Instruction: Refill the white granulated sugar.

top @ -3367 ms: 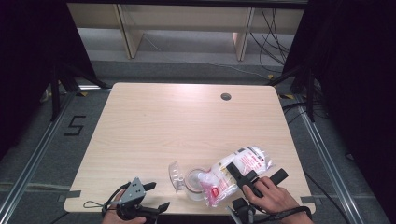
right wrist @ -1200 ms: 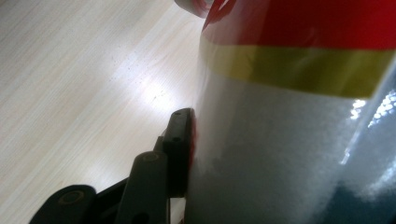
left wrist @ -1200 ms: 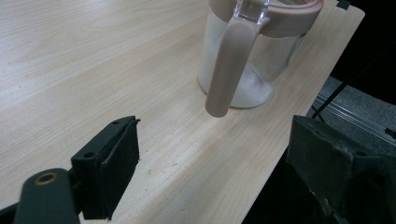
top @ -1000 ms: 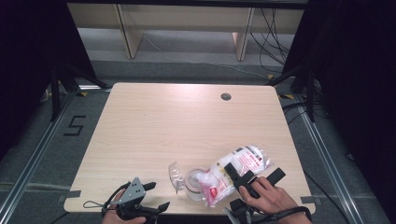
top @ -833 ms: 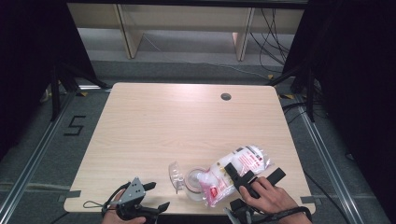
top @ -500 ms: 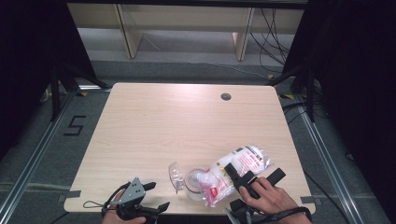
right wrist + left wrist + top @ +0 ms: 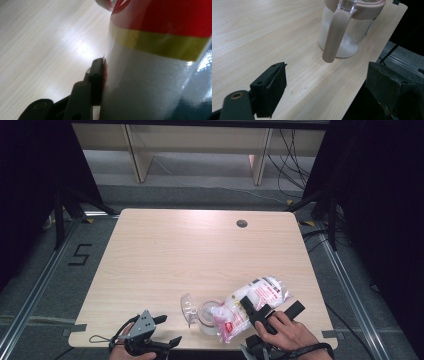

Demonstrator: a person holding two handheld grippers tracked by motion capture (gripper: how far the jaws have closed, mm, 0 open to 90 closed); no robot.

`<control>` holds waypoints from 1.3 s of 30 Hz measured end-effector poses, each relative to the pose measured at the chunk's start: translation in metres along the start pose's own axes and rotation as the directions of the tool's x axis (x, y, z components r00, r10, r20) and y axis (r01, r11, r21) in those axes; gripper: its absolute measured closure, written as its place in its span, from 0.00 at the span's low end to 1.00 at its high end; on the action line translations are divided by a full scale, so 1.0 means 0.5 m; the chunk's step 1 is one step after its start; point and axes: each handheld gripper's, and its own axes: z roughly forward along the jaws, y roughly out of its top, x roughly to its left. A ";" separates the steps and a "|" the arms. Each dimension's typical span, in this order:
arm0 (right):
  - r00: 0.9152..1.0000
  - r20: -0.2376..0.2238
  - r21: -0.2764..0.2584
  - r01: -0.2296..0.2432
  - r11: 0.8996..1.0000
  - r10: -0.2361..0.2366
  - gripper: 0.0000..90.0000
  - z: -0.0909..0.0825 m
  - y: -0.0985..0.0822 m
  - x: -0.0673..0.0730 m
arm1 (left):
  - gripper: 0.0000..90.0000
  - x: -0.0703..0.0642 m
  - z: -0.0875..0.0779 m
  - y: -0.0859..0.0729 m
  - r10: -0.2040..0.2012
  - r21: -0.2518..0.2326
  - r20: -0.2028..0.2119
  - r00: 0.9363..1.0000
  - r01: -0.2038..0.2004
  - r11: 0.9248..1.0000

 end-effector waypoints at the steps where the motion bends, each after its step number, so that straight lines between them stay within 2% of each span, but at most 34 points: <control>1: 1.000 0.003 0.000 -0.001 1.000 0.001 0.73 0.000 0.000 -0.002 | 0.18 -0.001 -0.001 0.001 0.001 0.007 -0.002 1.000 -0.001 1.000; 3: 1.000 0.000 -0.004 -0.011 1.000 0.011 0.73 0.002 0.001 -0.001 | 0.18 -0.002 -0.002 0.001 0.003 0.011 -0.008 1.000 -0.003 1.000; 4: 1.000 0.003 0.003 0.002 1.000 -0.002 0.73 0.001 0.001 -0.002 | 0.18 -0.001 -0.002 0.001 0.004 0.007 -0.004 1.000 -0.004 1.000; 14: 1.000 0.000 0.009 0.005 1.000 -0.005 0.74 0.000 -0.003 -0.003 | 0.18 -0.002 0.000 0.000 -0.006 -0.004 -0.001 1.000 0.006 1.000; 16: 1.000 0.000 0.009 0.005 1.000 -0.005 0.74 0.000 -0.004 -0.002 | 0.18 0.001 -0.001 0.002 0.019 -0.005 0.002 1.000 -0.019 1.000; 25: 1.000 0.000 0.004 0.002 1.000 -0.002 0.74 0.001 -0.003 -0.001 | 0.19 0.002 -0.002 0.002 0.021 0.000 0.001 1.000 -0.021 1.000; 26: 0.999 -0.006 0.016 0.048 0.999 -0.048 0.74 -0.001 -0.004 -0.007 | 0.19 0.002 -0.002 0.002 0.022 0.000 0.001 1.000 -0.022 1.000; 32: 0.998 -0.006 0.008 0.056 0.998 -0.056 0.74 -0.001 -0.005 -0.009 | 0.19 0.001 -0.003 0.002 0.018 0.003 0.000 1.000 -0.018 1.000; 37: 0.999 -0.010 0.010 0.052 0.999 -0.052 0.74 -0.002 -0.006 -0.007 | 0.19 0.001 -0.003 0.002 0.018 0.002 0.000 1.000 -0.018 1.000; 38: 1.000 -0.003 0.001 -0.015 1.000 0.015 0.74 -0.002 -0.006 0.002 | 0.19 0.004 -0.005 0.003 0.038 0.015 -0.005 0.999 -0.038 0.999; 39: 1.000 -0.005 0.003 -0.009 1.000 0.009 0.74 -0.002 -0.006 0.001 | 0.19 0.004 -0.005 0.003 0.039 0.013 -0.006 0.999 -0.039 0.999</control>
